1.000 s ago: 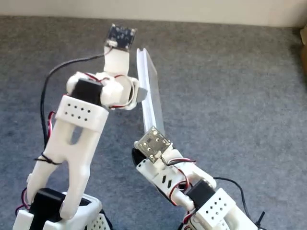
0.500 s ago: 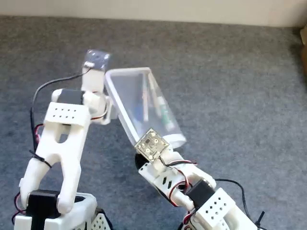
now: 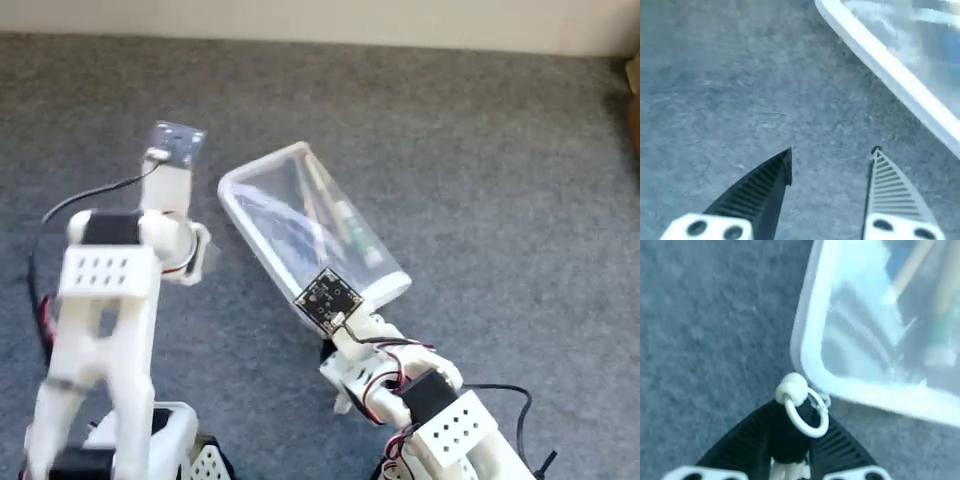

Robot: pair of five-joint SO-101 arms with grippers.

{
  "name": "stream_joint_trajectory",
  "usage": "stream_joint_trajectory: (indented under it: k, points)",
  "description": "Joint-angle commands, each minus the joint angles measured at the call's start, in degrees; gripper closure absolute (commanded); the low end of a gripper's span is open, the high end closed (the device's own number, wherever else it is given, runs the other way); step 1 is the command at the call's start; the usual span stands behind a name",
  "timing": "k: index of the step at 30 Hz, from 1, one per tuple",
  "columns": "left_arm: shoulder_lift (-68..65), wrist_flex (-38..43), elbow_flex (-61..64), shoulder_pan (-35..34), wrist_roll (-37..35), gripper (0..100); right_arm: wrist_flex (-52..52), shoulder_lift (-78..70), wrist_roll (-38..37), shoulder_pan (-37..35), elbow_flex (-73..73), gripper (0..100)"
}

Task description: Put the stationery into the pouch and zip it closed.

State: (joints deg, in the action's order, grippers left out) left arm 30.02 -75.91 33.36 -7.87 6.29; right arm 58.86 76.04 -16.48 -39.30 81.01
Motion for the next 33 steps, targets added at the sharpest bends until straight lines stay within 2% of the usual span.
stream_joint_trajectory:
  k: [1, 5, 9, 13, 15, 18, 21, 26, 31, 33]
  points:
    - [14.90, -0.79, 3.21, -5.14, 0.35, 76, 6.99, 0.40, -1.05, 1.01, -7.69, 93.2]
    - [23.34, -0.53, 9.27, -10.33, 0.26, 76, 10.68, -0.66, -1.23, 1.01, -11.91, 92.0]
    - [29.14, -0.53, 14.55, -14.20, 0.26, 76, 10.51, -11.65, -1.23, 1.10, -13.67, 91.8]
    - [33.19, -0.53, 18.15, -15.96, 0.26, 76, 12.97, -24.75, -1.05, 1.10, -20.88, 90.9]
    - [34.95, -0.53, 19.65, -15.96, 0.26, 76, 16.66, -29.76, -1.05, 1.10, -24.48, 86.8]
    - [37.23, -0.53, 21.58, -15.96, 0.26, 76, 21.05, -34.68, -1.14, 1.10, -27.74, 80.3]
    - [38.81, -0.53, 22.37, -15.96, 0.26, 76, 22.46, -35.91, -1.23, 0.84, -28.53, 79.8]
    - [39.69, -0.53, 22.20, -15.78, 0.18, 76, 21.41, -36.53, -1.05, 0.66, -28.97, 80.0]
    - [39.69, -0.44, 22.37, -15.78, 0.18, 76, 12.62, -36.70, -0.53, -2.59, -26.51, 80.0]
    - [39.69, -0.44, 22.37, -15.78, 0.18, 76, 9.80, -36.88, 2.02, -3.12, -24.57, 80.1]
